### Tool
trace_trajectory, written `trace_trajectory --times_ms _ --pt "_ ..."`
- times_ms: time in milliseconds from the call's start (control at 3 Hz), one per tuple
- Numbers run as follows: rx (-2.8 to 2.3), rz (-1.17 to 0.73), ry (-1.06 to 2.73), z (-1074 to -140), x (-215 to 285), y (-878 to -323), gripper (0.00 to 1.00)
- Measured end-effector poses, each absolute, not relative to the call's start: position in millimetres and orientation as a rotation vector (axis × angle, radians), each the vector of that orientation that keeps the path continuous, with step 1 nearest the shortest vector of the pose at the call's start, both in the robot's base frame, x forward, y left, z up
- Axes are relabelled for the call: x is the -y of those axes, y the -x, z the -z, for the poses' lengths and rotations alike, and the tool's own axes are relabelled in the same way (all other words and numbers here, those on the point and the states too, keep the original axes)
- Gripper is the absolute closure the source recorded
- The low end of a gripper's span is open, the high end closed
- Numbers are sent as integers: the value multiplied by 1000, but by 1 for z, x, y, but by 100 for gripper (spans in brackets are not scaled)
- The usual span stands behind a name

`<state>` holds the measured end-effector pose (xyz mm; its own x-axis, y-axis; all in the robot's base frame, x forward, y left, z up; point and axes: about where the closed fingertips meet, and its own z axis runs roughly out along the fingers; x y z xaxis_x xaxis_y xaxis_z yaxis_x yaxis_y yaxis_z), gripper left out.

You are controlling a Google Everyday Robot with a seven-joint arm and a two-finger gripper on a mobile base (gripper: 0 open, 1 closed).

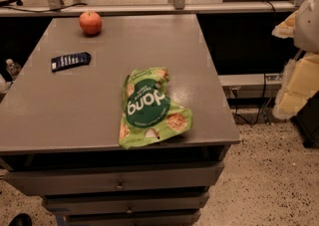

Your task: Pick rxbar blueberry

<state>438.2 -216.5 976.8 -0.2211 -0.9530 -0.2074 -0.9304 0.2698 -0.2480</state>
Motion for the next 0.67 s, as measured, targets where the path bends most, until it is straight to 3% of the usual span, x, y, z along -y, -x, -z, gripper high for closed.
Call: trace_trajectory --times_ms 333,667 --pt "-2230 101 1723 -977 216 -438 0" --pt "-2168 13 1716 -969 183 -452 0"
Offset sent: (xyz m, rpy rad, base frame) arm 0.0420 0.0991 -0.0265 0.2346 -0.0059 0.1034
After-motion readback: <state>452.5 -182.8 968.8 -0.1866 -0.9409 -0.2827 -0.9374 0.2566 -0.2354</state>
